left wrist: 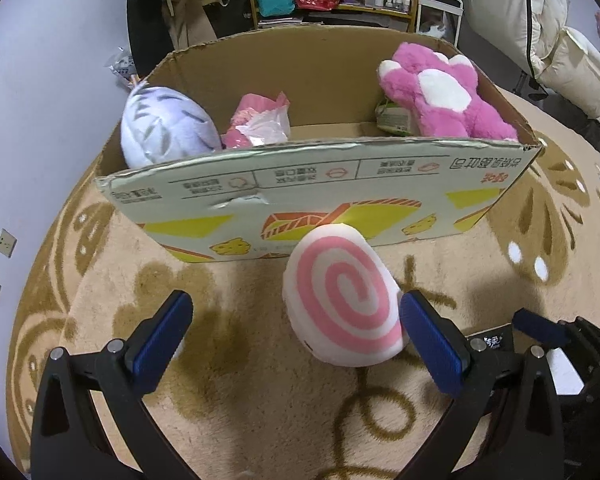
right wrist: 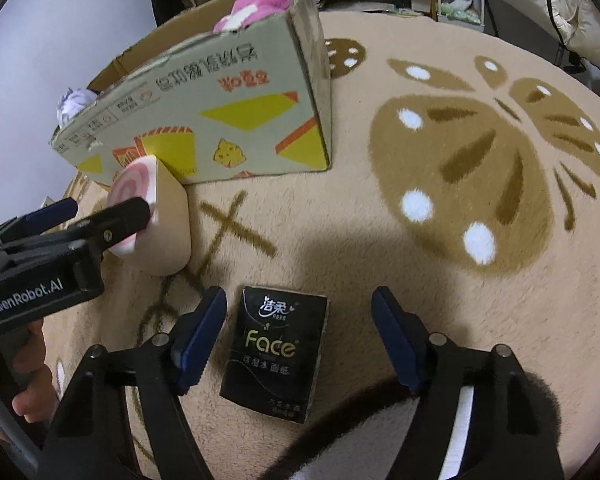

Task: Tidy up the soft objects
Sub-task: 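Grasp the swirl cake plush with the left tool while the right tool grasps the black tissue pack, then lift the cake plush and tissue pack with both tools over the box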

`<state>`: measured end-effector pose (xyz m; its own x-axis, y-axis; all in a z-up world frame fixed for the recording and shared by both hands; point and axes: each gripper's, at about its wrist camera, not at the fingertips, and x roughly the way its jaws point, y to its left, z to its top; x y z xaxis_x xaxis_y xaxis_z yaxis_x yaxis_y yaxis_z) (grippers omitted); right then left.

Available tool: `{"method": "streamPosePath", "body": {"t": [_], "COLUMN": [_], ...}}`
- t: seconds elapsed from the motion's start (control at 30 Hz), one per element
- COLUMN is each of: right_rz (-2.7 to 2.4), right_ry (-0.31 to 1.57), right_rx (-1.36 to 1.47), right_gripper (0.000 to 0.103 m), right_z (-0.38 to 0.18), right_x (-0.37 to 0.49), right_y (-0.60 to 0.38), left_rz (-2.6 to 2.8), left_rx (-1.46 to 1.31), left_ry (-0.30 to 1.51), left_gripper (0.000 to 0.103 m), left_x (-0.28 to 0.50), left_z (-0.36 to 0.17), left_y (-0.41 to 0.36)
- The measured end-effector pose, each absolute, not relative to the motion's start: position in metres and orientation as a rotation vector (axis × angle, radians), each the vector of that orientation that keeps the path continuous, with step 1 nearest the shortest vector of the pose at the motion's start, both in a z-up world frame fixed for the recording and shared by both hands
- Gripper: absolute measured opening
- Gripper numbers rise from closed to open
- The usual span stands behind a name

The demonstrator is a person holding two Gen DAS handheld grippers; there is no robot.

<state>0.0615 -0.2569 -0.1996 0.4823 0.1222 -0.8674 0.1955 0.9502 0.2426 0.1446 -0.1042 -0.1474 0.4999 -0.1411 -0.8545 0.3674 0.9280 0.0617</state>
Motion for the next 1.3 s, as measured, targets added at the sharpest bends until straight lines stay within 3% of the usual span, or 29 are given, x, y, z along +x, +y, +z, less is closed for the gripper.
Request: {"method": "streamPosePath", "body": {"t": [0.3,0.37,0.63,0.83,1.0,1.2,1.3], "right_rz": [-0.047,-0.04,-0.037,-0.037,-0.036,-0.035,-0.045], "right_ry": [1.09,1.094,1.09,1.088,1.088,1.07,1.061], "right_rx": [0.298,0.29,0.287,0.285,0.276,0.283,0.294], "right_gripper": [0.065,0.054,0.053,0.052,0.051,0.051,0.051], "right_z": [-0.204,-0.204,-0.205,-0.204,-0.2,-0.195,-0.193], "right_x": [0.063,0.062,0.058,0.06,0.063,0.062,0.061], "right_y": [-0.249,-0.245,-0.238,-0.242,-0.243,-0.24,-0.243], "left_rz": [-0.315,-0.316,-0.327,-0.369,-0.416,-0.429,-0.424], "left_rx": [0.28,0.285,0.287,0.251,0.21,0.202,0.217], "left_ry": [1.014,1.018,1.03,1.069,1.103,1.097,1.092], "left_gripper": [0.102,0.102,0.099,0.087,0.062,0.04,0.033], "left_x": [0.146,0.146,0.149,0.15,0.152,0.149,0.145], "left_z": [-0.152,-0.153,-0.16,-0.167,-0.174,-0.176,-0.174], "left_y": [-0.112,-0.113,-0.115,-0.118,-0.117,-0.118,-0.122]}}
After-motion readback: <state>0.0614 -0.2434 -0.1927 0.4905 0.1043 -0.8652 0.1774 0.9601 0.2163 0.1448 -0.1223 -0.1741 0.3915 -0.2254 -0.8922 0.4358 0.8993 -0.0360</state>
